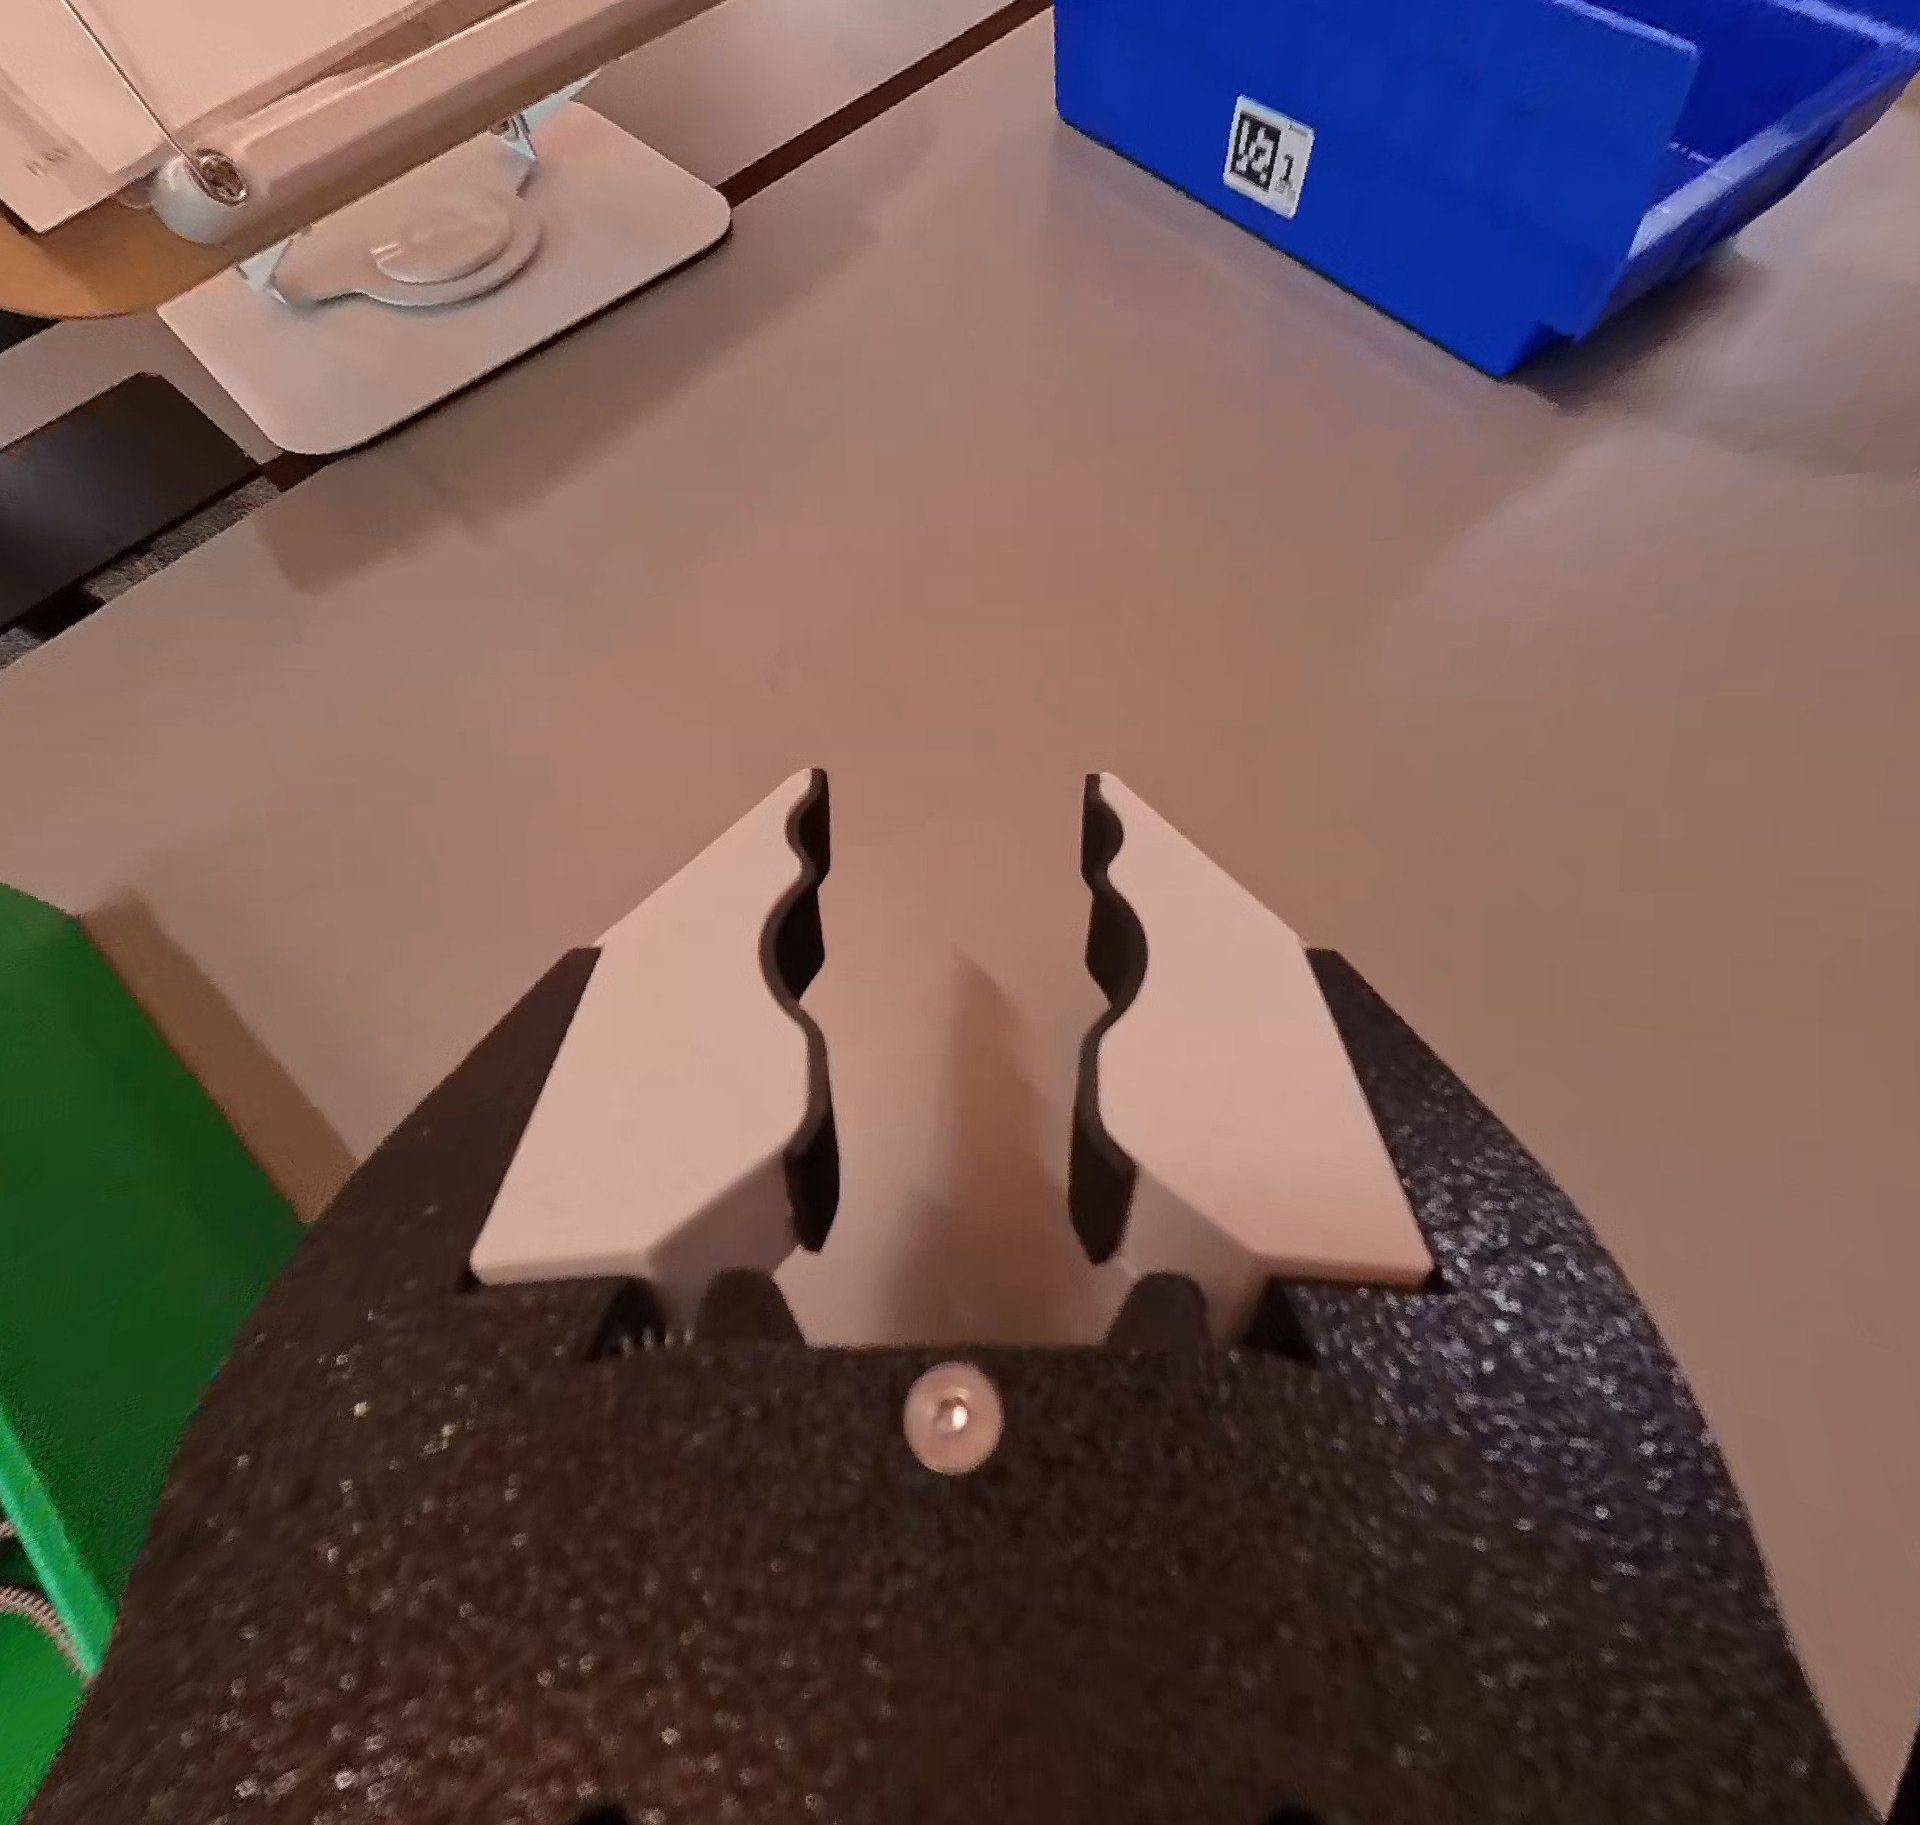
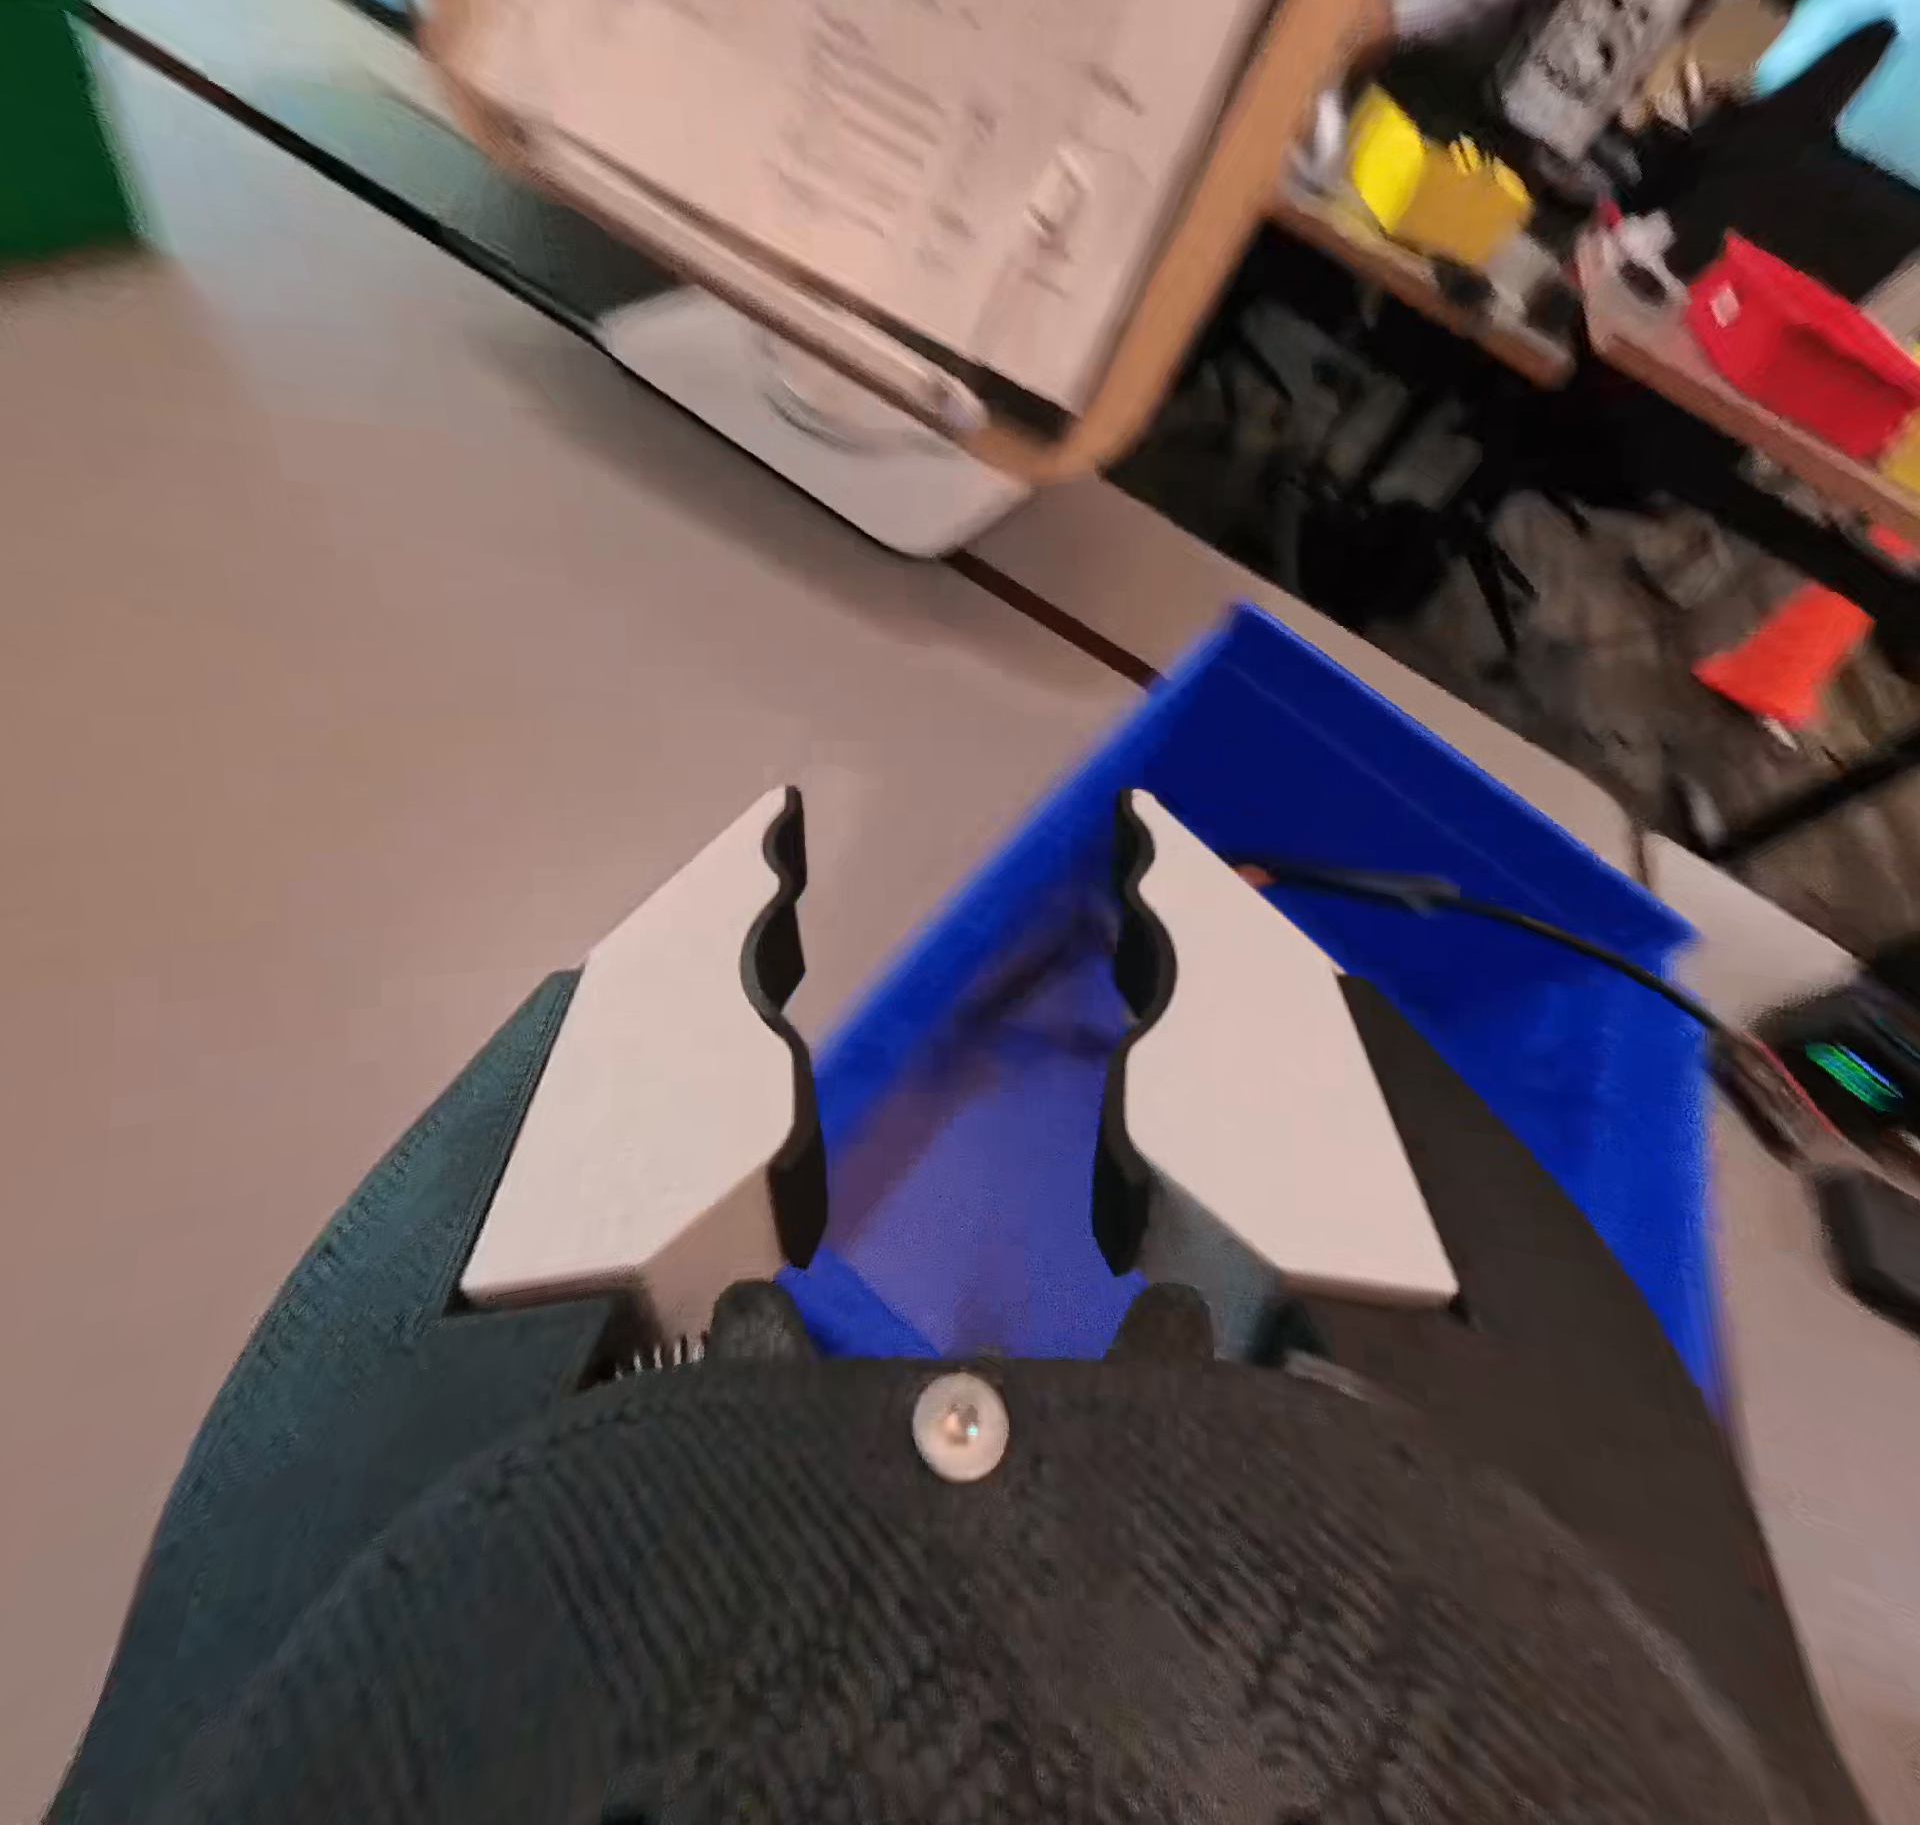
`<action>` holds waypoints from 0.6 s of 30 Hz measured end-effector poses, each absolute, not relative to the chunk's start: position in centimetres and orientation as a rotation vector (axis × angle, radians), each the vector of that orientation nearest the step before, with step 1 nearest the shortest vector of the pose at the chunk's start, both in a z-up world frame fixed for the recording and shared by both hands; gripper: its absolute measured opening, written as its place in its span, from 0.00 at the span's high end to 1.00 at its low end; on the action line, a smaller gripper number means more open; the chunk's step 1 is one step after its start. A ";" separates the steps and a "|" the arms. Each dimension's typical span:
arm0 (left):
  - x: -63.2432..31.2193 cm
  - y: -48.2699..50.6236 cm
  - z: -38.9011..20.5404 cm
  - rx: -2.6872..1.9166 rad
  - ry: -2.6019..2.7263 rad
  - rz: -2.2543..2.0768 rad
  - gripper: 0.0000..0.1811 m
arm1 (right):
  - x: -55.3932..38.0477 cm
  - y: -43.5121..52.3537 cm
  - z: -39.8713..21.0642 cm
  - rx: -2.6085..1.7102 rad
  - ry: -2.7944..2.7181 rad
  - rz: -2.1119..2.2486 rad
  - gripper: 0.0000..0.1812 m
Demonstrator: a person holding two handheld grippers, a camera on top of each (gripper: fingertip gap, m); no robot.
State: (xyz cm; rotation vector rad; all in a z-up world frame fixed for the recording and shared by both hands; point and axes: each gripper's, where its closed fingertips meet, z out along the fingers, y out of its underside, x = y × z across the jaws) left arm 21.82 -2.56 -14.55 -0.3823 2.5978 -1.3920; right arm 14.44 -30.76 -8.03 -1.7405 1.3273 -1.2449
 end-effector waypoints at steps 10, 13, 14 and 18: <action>26.9 6.7 -5.8 -0.426 2.203 -1.371 0.77 | 13.8 -15.5 -10.8 -1.469 0.835 -1.039 0.57; 32.6 12.6 -6.8 -0.395 2.261 -1.016 0.76 | 13.5 -15.0 -12.0 -1.474 0.822 -1.009 0.57; 34.5 13.9 -7.2 -0.378 2.308 -0.934 0.75 | 13.4 -14.9 -12.0 -1.476 0.817 -0.995 0.57; 41.5 16.1 -9.7 -0.450 2.589 -0.730 0.68 | 13.7 -14.1 -11.7 -1.487 0.793 -0.912 0.54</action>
